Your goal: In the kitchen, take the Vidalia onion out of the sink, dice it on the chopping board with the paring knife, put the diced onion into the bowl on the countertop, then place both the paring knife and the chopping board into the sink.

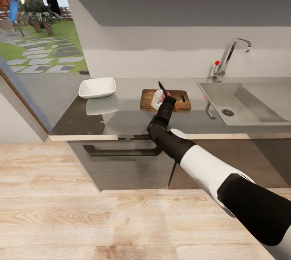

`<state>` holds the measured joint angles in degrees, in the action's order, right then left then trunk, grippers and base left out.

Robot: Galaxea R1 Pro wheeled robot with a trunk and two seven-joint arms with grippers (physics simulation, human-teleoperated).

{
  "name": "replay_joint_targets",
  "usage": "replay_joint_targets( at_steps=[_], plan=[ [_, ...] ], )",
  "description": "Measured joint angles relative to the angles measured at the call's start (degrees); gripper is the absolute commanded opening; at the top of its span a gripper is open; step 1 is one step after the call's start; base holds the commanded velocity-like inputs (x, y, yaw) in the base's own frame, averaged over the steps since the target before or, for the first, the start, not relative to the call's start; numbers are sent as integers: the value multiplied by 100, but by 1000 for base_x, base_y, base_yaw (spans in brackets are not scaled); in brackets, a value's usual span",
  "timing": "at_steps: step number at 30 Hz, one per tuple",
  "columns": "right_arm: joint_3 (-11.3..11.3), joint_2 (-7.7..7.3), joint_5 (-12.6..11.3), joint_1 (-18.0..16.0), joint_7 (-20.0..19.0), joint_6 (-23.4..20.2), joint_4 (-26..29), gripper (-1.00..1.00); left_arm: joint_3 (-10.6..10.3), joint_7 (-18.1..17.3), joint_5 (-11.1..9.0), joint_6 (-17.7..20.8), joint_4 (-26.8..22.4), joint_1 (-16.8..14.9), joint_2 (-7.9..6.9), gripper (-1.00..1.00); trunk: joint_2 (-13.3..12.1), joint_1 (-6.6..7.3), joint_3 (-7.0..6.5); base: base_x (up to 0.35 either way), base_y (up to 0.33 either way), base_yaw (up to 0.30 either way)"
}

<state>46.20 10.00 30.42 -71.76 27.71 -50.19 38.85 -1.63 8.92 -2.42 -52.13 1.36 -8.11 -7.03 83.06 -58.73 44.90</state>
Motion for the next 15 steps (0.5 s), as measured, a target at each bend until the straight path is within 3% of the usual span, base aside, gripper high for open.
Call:
replay_joint_targets(
  at_steps=[15],
  plan=[
    [-7, 0, 12, 0, -4, -1, -43, -100, 1, 0, 0, 0, 0, 0, 1, 100, 0, 0, 0, 0, 0, 0]
  ],
)
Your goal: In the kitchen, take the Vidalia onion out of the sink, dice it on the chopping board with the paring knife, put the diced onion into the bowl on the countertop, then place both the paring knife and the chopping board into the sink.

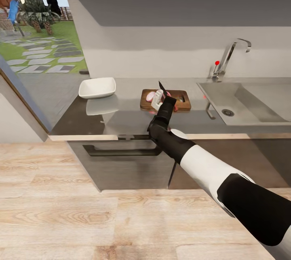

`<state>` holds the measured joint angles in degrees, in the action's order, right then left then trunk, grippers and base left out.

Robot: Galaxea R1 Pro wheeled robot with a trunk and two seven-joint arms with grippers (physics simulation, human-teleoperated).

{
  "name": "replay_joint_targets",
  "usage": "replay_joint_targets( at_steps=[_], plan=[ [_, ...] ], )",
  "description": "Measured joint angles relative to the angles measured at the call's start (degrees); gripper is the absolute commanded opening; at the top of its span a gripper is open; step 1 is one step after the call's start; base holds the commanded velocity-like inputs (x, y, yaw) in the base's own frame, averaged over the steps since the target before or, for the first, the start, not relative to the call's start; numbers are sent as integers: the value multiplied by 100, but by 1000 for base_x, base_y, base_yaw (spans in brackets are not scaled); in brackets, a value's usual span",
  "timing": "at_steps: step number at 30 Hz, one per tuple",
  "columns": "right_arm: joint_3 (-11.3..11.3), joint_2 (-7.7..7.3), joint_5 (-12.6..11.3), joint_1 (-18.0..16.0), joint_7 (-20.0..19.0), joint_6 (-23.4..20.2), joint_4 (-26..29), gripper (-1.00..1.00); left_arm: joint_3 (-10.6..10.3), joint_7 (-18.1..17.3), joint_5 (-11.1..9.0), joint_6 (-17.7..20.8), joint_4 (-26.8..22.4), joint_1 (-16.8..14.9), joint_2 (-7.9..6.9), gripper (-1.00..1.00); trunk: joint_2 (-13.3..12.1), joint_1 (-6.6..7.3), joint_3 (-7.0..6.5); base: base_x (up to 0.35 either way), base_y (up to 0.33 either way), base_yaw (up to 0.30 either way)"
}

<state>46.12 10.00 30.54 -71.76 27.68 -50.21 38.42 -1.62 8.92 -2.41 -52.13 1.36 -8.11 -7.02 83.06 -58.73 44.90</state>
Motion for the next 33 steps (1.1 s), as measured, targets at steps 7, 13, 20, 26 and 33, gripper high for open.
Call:
replay_joint_targets(
  at_steps=[7, 13, 20, 26, 33],
  plan=[
    [-37, 0, -9, -1, 39, -8, -17, -100, -1, 0, 0, 0, 0, 0, -1, 100, 0, 0, 0, 0, 0, 0],
    [-68, 0, -249, 2, 39, -193, 633, -100, -1, 0, 0, 0, -1, 0, -1, 100, 0, 0, 1, 0, 0, 0],
    [-67, 0, -228, 2, 41, -412, 734, -100, -1, 0, 0, 0, -1, 0, -1, 100, -1, 0, 1, 0, 0, 0],
    [-62, 0, -226, 2, 40, -420, 748, -100, -1, 0, 0, 0, -1, 0, -1, 100, 0, 0, 1, 0, 0, 0],
    [-50, -45, -251, 3, 8, -419, 669, -100, -1, 0, 0, 0, -1, 0, 0, 100, -1, -1, 1, 0, 0, 0]
  ],
)
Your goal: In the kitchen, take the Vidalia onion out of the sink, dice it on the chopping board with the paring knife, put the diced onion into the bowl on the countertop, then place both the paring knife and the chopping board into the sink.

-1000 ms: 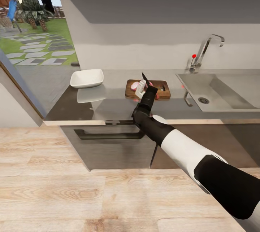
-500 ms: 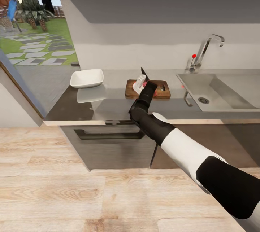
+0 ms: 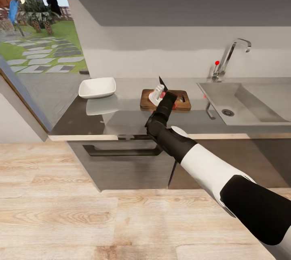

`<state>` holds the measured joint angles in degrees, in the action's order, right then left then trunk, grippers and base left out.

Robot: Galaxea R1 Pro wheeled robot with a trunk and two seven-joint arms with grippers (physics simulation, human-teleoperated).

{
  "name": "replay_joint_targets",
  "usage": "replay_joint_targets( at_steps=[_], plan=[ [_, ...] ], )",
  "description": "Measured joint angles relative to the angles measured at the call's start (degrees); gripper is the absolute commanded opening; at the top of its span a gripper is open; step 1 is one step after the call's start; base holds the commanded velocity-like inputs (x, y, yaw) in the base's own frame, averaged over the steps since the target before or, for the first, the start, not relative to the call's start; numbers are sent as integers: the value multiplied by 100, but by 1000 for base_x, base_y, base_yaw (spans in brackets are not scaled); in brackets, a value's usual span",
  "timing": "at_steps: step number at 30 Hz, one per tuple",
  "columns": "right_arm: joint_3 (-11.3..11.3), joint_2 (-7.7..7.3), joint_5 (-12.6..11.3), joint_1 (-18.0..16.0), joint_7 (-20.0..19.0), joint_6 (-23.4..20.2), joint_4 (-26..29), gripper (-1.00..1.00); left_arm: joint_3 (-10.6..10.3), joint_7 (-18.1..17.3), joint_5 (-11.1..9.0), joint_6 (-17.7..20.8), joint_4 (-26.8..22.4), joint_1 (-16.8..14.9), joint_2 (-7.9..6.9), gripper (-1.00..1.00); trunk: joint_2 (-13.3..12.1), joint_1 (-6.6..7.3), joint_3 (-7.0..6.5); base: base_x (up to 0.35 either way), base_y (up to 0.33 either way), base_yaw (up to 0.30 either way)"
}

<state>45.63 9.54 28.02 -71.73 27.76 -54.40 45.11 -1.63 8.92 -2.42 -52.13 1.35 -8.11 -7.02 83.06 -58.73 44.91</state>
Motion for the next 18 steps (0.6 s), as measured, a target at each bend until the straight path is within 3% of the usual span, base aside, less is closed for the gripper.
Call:
replay_joint_targets(
  at_steps=[18],
  plan=[
    [1, 15, 2, 0, -19, 8, -177, -100, 0, 0, 0, 0, 0, 0, 2, 100, 0, 0, 0, 0, 0, 0]
  ],
)
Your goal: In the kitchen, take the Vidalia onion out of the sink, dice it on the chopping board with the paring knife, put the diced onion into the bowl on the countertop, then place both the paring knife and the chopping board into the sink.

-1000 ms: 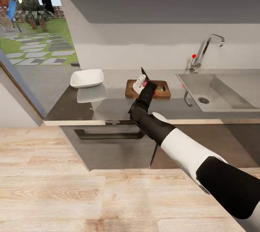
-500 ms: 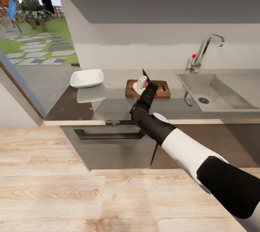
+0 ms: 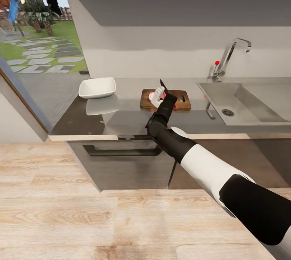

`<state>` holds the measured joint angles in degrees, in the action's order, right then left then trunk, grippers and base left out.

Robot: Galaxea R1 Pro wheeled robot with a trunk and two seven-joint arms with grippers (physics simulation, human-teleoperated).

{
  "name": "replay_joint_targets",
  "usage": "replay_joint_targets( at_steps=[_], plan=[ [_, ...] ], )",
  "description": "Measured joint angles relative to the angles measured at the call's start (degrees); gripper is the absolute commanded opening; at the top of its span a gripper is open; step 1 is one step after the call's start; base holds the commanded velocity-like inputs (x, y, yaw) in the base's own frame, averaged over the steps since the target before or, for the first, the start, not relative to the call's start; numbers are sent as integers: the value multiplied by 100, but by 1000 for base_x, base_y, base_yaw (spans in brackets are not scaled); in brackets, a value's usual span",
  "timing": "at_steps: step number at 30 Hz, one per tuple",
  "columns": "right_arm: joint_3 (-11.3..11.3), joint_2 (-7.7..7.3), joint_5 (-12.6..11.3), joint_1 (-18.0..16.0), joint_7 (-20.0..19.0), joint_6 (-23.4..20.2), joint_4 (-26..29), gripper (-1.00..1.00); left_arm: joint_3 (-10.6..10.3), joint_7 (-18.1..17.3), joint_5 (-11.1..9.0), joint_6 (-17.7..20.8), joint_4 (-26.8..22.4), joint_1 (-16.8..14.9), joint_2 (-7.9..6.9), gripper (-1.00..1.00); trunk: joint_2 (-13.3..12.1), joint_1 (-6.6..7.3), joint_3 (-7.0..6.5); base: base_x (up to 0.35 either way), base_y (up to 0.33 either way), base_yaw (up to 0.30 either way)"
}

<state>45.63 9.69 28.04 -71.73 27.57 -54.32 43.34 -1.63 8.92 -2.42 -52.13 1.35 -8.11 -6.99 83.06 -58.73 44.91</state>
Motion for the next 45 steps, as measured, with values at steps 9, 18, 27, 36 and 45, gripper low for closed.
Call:
replay_joint_targets(
  at_steps=[9, 18, 27, 36, 45],
  plan=[
    [18, -23, -39, 0, -5, 3, -122, -100, 0, 0, 0, 0, 0, 0, -2, 100, 0, 0, 0, 0, 0, 0],
    [20, 17, -40, 0, -183, 19, -446, -100, 0, 0, 0, 0, 0, 0, -1, 100, 0, 0, 0, 0, 0, 0],
    [-13, -175, 37, -1, -160, -6, -109, -100, 0, 0, 0, 0, 0, 0, -1, 100, 0, 0, 0, 0, 0, 0],
    [-6, -232, 39, 1, -163, -201, 596, -100, 1, 0, 0, -3, 0, 0, -4, 100, 0, 0, 0, 0, 166, 0],
    [10, -204, 22, 1, -168, -192, 271, -100, 0, 0, 0, 0, 0, 0, -2, 100, 0, 0, 0, 0, 77, 0]
  ],
)
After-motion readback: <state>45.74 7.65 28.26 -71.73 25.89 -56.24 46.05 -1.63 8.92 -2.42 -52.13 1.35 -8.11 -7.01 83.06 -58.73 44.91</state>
